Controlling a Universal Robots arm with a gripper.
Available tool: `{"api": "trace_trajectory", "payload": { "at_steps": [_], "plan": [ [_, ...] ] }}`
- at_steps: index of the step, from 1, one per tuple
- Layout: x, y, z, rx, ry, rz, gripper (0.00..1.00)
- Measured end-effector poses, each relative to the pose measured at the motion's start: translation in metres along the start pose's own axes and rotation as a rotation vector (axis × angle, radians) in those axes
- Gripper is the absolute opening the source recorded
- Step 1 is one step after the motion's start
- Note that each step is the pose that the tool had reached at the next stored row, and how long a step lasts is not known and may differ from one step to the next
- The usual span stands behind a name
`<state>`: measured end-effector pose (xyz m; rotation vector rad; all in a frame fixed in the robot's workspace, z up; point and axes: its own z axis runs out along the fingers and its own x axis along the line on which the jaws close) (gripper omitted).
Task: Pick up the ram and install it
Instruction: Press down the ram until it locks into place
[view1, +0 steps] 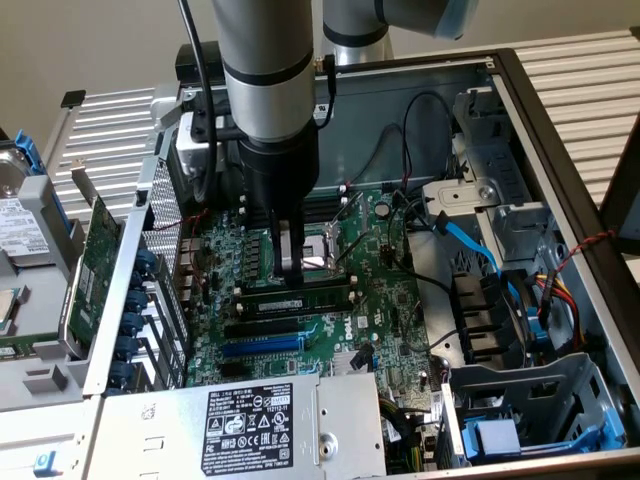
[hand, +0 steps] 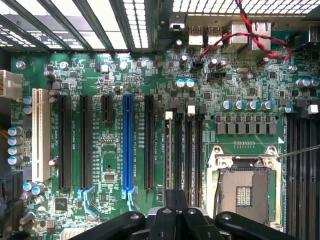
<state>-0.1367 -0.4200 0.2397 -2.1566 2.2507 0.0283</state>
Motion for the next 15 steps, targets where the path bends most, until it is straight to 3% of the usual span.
{"api": "trace_trajectory", "payload": {
  "at_steps": [5, 15],
  "plan": [
    [-0.0002, 0.0001, -0.0092, -0.0001, 0.0002, 0.000, 0.11],
    [-0.0003, 0.0001, -0.0097, -0.0001, 0.0003, 0.003, 0.11]
  ]
}}
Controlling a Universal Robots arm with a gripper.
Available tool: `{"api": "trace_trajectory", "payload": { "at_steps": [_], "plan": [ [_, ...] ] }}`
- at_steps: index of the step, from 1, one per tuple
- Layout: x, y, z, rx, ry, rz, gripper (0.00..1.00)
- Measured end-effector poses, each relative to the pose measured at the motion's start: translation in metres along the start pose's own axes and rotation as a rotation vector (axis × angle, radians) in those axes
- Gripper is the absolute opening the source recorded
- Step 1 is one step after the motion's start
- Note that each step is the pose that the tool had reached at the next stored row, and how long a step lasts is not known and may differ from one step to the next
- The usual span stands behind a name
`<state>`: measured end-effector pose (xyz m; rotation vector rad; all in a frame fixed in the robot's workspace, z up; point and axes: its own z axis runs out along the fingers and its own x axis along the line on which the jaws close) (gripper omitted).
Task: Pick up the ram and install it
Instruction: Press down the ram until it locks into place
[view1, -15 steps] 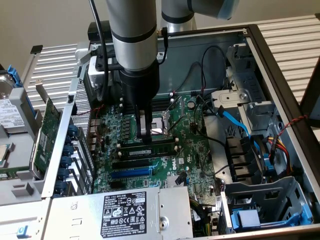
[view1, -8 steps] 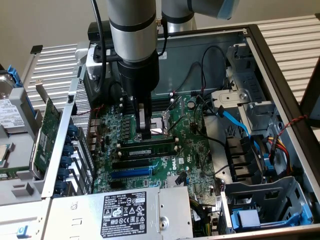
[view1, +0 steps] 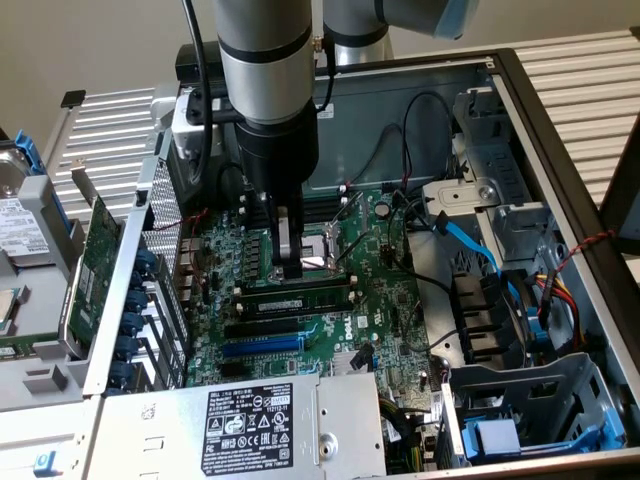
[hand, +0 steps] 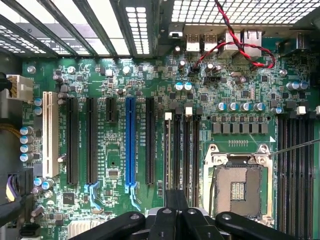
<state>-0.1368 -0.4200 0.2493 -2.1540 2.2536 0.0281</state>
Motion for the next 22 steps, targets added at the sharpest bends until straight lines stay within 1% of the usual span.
{"api": "trace_trajectory", "payload": {
  "at_steps": [22],
  "plan": [
    [0.0000, 0.0000, 0.0006, 0.0105, 0.0012, 0.353, 0.11]
  ]
}}
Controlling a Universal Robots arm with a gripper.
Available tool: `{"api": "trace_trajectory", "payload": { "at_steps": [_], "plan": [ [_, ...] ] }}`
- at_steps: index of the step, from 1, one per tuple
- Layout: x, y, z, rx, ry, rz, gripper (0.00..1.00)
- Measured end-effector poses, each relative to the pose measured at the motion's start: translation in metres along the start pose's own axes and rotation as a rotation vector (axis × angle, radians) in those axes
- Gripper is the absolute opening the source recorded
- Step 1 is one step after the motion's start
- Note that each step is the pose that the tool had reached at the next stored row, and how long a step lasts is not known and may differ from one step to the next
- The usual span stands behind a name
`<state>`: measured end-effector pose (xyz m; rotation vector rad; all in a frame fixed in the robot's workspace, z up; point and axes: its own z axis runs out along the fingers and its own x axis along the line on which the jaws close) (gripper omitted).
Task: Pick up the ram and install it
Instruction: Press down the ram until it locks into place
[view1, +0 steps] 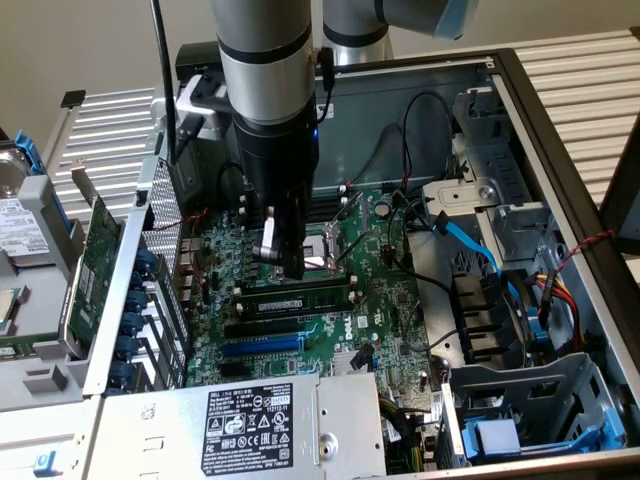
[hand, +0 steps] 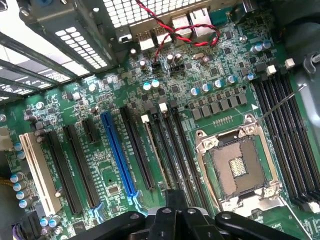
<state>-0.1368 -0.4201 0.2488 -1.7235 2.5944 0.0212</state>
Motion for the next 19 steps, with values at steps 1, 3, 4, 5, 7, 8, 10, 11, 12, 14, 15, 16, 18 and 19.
{"api": "trace_trajectory", "payload": {
  "at_steps": [1, 3, 4, 5, 7, 8, 10, 11, 12, 14, 15, 16, 18, 19],
  "plan": [
    [0.0000, 0.0000, 0.0000, 0.0005, 0.0001, 0.015, 0.11],
    [0.0000, 0.0000, 0.0001, 0.0014, 0.0001, 0.047, 0.11],
    [0.0000, 0.0000, 0.0001, 0.0019, 0.0002, 0.063, 0.11],
    [0.0000, 0.0000, 0.0002, 0.0024, 0.0002, 0.080, 0.11],
    [0.0000, 0.0000, 0.0003, 0.0034, 0.0003, 0.112, 0.11],
    [0.0000, 0.0000, 0.0004, 0.0039, 0.0005, 0.129, 0.11],
    [0.0000, 0.0000, 0.0004, 0.0048, 0.0006, 0.160, 0.11],
    [0.0000, 0.0000, 0.0004, 0.0052, 0.0006, 0.174, 0.11],
    [0.0000, 0.0000, 0.0005, 0.0056, 0.0006, 0.188, 0.11],
    [0.0000, 0.0000, 0.0005, 0.0066, 0.0008, 0.218, 0.11],
    [0.0000, 0.0000, 0.0006, 0.0070, 0.0008, 0.233, 0.11],
    [0.0000, 0.0000, 0.0007, 0.0074, 0.0008, 0.248, 0.11],
    [0.0000, 0.0000, 0.0007, 0.0084, 0.0010, 0.278, 0.11],
    [0.0000, 0.0000, 0.0008, 0.0092, 0.0011, 0.308, 0.11]
  ]
}}
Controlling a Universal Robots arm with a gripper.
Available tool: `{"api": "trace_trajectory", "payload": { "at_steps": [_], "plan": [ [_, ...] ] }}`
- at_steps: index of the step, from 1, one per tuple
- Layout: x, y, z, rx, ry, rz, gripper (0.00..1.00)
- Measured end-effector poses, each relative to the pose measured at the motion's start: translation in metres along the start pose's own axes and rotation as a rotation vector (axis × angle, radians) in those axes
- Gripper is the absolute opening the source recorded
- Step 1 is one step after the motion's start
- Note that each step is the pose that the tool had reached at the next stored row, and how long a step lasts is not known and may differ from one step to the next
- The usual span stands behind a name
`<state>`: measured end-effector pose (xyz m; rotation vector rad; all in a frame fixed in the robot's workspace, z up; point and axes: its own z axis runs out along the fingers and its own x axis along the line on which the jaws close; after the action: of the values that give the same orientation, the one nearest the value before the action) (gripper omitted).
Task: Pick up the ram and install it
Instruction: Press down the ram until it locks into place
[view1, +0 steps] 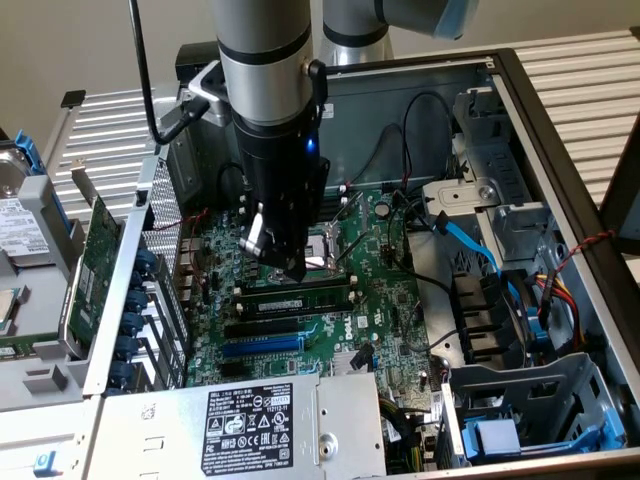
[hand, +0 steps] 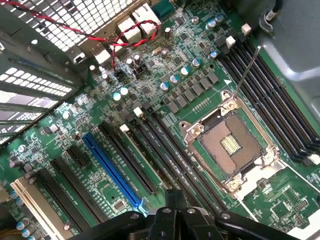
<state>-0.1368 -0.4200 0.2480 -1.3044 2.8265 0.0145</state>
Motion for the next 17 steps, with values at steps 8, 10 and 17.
{"api": "trace_trajectory", "payload": {
  "at_steps": [8, 10, 17],
  "plan": [
    [0.0000, 0.0000, 0.0003, 0.0037, 0.0003, 0.122, 0.11],
    [0.0000, 0.0000, 0.0003, 0.0046, 0.0005, 0.153, 0.11],
    [0.0000, 0.0000, 0.0003, 0.0077, 0.0009, 0.256, 0.11]
  ]
}}
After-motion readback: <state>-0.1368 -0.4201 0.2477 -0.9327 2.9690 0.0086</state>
